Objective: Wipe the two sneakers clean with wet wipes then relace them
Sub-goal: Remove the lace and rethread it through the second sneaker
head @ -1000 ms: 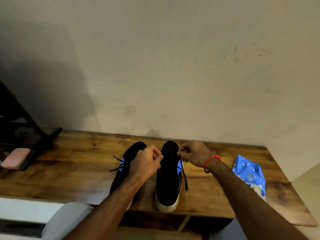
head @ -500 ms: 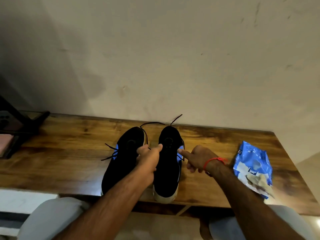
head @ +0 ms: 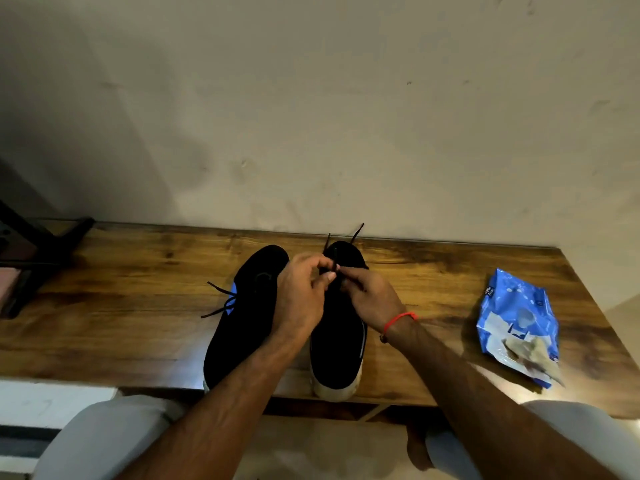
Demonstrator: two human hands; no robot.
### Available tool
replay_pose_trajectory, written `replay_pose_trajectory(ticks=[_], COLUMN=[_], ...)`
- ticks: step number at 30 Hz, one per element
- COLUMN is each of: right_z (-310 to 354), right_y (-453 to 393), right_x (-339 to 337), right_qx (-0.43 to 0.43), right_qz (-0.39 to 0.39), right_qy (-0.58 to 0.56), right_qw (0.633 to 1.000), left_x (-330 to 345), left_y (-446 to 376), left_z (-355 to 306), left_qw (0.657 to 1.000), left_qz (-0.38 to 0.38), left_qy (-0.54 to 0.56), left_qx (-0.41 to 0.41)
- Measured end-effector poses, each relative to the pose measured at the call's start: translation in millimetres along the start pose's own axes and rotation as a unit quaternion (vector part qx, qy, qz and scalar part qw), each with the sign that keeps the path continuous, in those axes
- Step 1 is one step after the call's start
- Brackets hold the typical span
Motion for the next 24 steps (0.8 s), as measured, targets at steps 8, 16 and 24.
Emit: replay_pose_trajectory(ticks=[8,16,24], right_z=[0.6,-18.3,-16.3], right_y=[0.3,-4.5,-2.5], right_x=[3.1,-9.3,-12.3], right_qx=[-0.059,0.073,0.062], right_qz=[0.070,0.013,0.014], right_qy=[0.032,-0.076,-0.167], right_qw=[0.995,0.994,0.984], left_x=[10.3,-18.2,-4.8], left_y=[-10.8,-15.3,-3.4], left_z=[6.0,9.8,5.0], left_qw=[0.986,0.944,0.951], left_qz=[0.158,0.203,0.231], left_qy=[0.034,-0.259,-0.206], left_qx=[-0.041,-0.033,-0.027])
Point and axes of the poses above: each hand's wrist, its own y-axis away from the middle knuckle, its own x-axis out of the palm, z = x × y, the point moved 6 cm from there along -y, towards the middle knuckle
